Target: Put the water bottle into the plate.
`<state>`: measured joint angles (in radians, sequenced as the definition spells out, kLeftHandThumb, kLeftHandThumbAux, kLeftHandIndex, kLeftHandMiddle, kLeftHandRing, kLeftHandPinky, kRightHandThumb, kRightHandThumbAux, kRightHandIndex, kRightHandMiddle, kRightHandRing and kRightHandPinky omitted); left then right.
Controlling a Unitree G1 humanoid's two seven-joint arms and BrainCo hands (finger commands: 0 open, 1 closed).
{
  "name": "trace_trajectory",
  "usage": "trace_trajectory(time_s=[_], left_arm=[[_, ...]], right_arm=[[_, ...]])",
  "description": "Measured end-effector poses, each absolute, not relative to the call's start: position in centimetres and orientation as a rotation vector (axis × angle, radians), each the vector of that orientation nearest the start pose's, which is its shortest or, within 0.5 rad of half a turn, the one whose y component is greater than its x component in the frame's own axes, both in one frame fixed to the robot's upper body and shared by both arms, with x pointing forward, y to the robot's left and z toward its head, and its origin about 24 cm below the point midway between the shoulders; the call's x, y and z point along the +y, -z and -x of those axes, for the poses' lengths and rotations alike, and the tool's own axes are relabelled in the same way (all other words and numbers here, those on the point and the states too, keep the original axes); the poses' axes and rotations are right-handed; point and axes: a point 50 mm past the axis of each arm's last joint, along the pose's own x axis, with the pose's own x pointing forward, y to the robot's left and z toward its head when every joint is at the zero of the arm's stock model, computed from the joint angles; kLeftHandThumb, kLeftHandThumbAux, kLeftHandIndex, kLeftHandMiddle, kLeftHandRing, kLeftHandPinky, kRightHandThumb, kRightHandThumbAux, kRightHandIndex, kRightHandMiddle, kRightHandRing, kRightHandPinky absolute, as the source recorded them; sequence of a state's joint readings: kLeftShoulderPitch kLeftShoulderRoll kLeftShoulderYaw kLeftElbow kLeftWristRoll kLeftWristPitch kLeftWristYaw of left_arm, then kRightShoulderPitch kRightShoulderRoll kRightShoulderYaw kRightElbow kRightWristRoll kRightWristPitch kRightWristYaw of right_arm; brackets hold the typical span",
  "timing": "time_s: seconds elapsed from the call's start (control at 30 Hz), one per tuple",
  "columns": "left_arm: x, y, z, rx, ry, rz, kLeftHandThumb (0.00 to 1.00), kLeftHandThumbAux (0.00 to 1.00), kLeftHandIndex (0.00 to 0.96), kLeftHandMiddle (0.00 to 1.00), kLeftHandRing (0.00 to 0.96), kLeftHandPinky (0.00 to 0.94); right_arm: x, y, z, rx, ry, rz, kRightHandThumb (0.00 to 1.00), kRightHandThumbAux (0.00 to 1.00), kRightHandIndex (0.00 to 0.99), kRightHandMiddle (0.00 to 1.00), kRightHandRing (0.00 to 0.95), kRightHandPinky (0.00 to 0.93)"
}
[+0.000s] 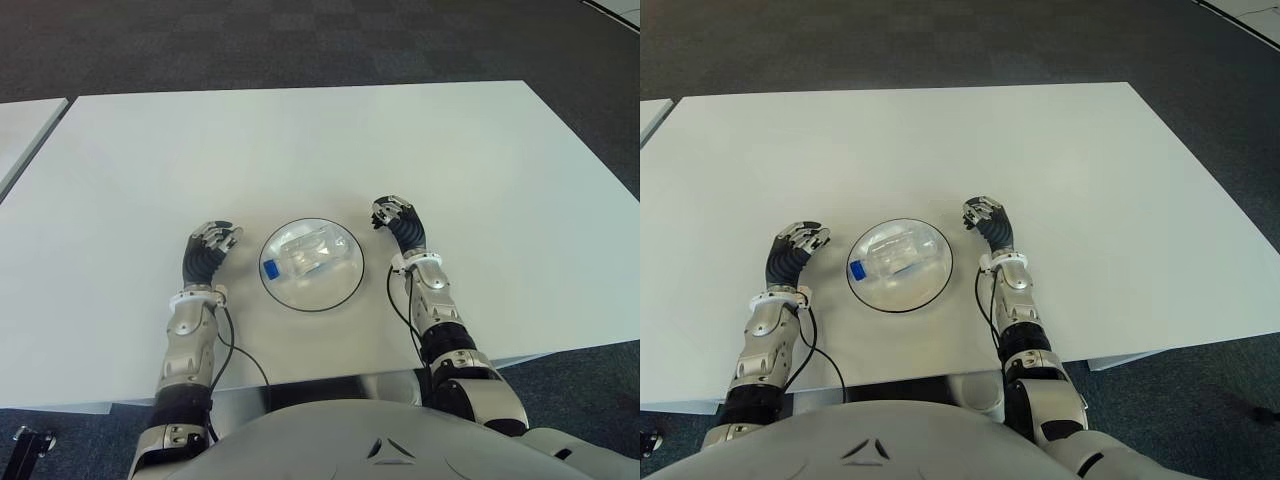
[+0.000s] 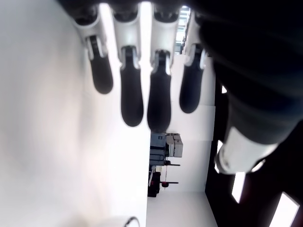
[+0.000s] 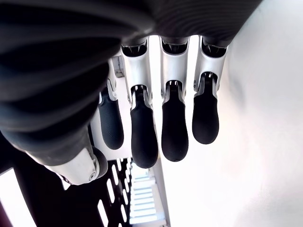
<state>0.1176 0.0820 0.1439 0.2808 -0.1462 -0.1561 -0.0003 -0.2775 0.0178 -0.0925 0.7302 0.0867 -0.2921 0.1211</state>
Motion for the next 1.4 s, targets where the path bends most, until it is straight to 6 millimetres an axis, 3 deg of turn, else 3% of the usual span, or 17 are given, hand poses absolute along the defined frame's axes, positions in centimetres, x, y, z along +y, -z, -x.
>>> trace_trajectory(time_s=[1.4], left_arm=[[20.23,3.63,-21.42,0.218,-0.176,0.046,0.705,0.713,0.431,0.543,0.508,0.490]], right_arm=[[-14.35,2.50,-28.76,0.173,-0.097,-0.109,0.706,0.726,0.436,0.623,0.593,0.581]])
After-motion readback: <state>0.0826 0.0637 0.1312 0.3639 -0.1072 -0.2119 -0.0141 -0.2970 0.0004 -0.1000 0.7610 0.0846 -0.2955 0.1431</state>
